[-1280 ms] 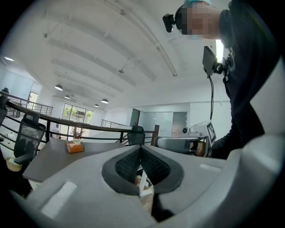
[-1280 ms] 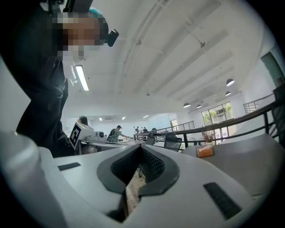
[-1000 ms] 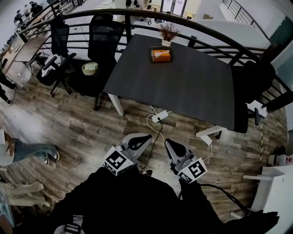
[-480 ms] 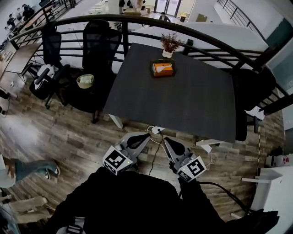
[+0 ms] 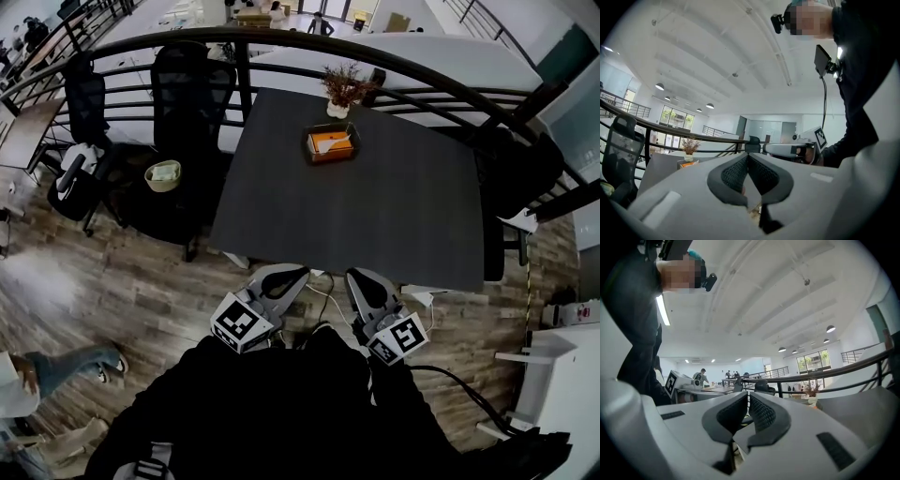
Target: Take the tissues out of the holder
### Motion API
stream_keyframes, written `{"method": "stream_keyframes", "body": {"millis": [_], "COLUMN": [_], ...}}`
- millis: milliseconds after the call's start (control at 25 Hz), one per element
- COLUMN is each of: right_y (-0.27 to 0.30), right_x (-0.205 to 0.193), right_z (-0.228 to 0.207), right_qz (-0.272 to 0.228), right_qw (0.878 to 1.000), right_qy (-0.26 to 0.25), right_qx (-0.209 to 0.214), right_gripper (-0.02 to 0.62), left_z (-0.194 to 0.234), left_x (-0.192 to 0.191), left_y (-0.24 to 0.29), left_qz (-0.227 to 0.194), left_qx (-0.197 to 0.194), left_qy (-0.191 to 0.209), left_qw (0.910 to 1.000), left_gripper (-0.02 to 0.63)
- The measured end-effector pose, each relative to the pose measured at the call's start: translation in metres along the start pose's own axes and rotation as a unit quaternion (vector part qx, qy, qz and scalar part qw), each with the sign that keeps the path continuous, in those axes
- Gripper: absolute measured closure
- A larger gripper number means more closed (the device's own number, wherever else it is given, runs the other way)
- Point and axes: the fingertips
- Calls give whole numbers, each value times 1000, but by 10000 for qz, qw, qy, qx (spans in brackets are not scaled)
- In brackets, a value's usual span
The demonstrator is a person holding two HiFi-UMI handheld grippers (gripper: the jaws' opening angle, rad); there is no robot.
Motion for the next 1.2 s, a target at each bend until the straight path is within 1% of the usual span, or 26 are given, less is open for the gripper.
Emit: {"method": "stream_keyframes", "body": {"millis": [160,320,600,840,1040,1200], "right_y": [10,24,52,65,77,97], "right_x": [2,5,21,32,32,30], "right_z": [-26,-56,-124,-177,-209,-235], "right_qz": [23,14,68,188,426,616], "right_qw": [10000,10000,9993,9973,9944,9928], "right_qy": [5,10,-48,-42,-77,-137], "right_qx": [-72,11,352,704,960,1022], "right_gripper": [594,594,594,594,592,592], "left_z": [16,33,67,88,101,117], "left_x": [-1,1,8,13,15,15], "left_y": [18,46,106,159,188,204], "left_qz": [12,7,35,63,97,121], "left_qx": [-13,74,348,627,864,1034], "left_qy": [-24,25,92,43,59,89], "left_qw": [10000,10000,9993,9980,9962,9945], "left_gripper": [598,598,598,598,598,598]}}
Point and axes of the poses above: the fingertips, and each gripper's own axes: y forward along the fingers, z to its left, x out of its top, and after that the axes turned 4 degrees about y, right-handed
